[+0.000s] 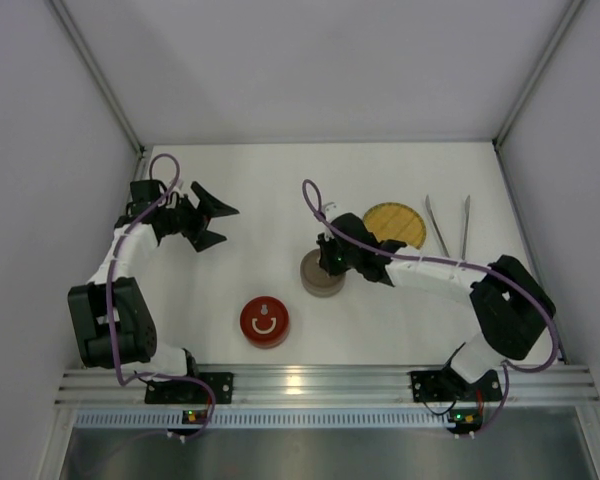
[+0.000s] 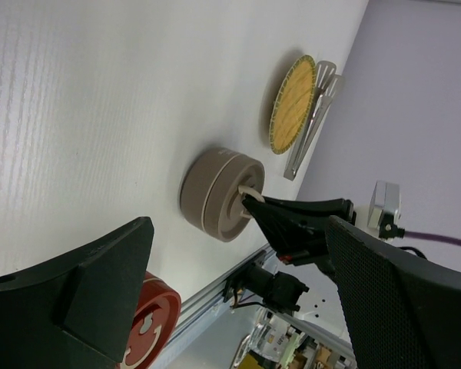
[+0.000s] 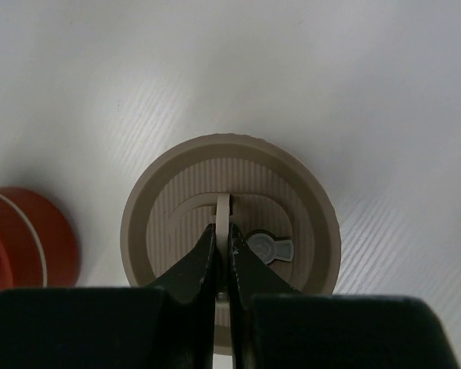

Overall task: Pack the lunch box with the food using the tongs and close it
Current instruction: Move the packing box to the center of the board.

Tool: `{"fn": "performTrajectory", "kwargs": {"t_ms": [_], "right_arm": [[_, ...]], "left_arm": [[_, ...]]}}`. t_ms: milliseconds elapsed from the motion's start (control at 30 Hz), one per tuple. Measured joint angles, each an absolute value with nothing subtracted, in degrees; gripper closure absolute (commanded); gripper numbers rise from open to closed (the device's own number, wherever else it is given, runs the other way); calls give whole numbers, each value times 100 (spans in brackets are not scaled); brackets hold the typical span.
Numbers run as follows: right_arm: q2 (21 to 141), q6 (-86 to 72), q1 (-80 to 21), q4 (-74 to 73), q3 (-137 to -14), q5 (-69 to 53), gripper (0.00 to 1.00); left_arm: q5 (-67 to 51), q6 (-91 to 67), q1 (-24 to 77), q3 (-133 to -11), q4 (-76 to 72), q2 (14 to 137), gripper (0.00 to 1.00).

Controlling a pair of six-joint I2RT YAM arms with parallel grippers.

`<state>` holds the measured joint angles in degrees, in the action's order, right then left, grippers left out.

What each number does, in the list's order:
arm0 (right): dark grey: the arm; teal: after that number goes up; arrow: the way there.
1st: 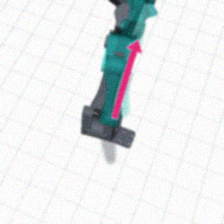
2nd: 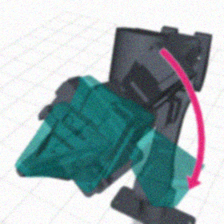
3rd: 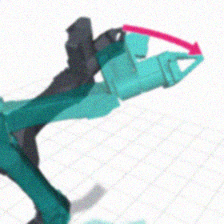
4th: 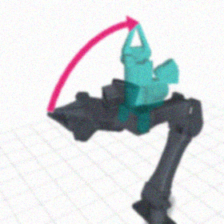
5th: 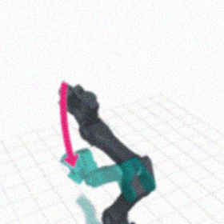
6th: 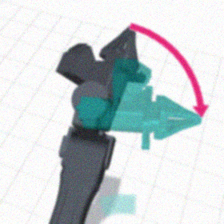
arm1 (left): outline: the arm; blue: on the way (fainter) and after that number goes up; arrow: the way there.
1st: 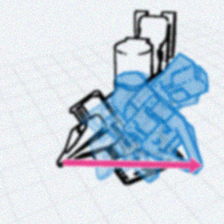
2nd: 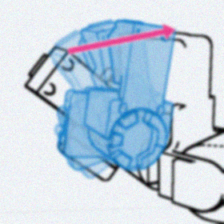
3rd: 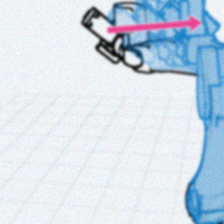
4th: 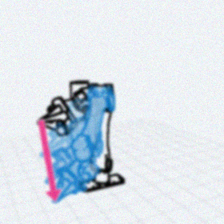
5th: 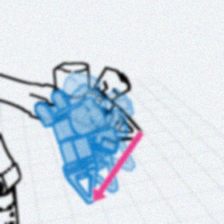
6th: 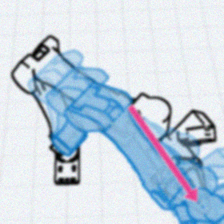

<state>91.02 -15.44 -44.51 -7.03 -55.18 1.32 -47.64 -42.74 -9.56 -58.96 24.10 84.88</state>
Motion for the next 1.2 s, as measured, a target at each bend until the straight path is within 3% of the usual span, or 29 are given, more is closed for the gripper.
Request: {"fn": "performTrajectory", "kwargs": {"t_ms": [200,667,767,800,900,1000,1200], "right_arm": [[8768,-1769,-4742,-325,-5011,172,100],[8243,-1247,-4753,-143,-4390,-996,100],[8086,-1129,-4759,-215,-4268,-1138,92],[8055,-1096,-4759,-248,-4250,-1170,78],[7983,-958,-4788,-329,-4241,-1326,56],[7889,-786,-4829,-484,-4246,-1428,48],[7644,-412,-4827,-1000,-4254,-1667,52]], "left_arm": [[-4716,-4174,-1022,-5918,2510,8416,2],[-4703,-4014,-1052,-5920,2622,8313,2],[-4685,-3962,-1052,-5924,2663,8300,2],[-4685,-3931,-1052,-5924,2692,8294,2],[-4672,-3850,-1052,-5927,2764,8235,2],[-4659,-3763,-1052,-5946,2847,8176,2],[-4641,-3726,-1052,-5996,2873,8121,2]]}}
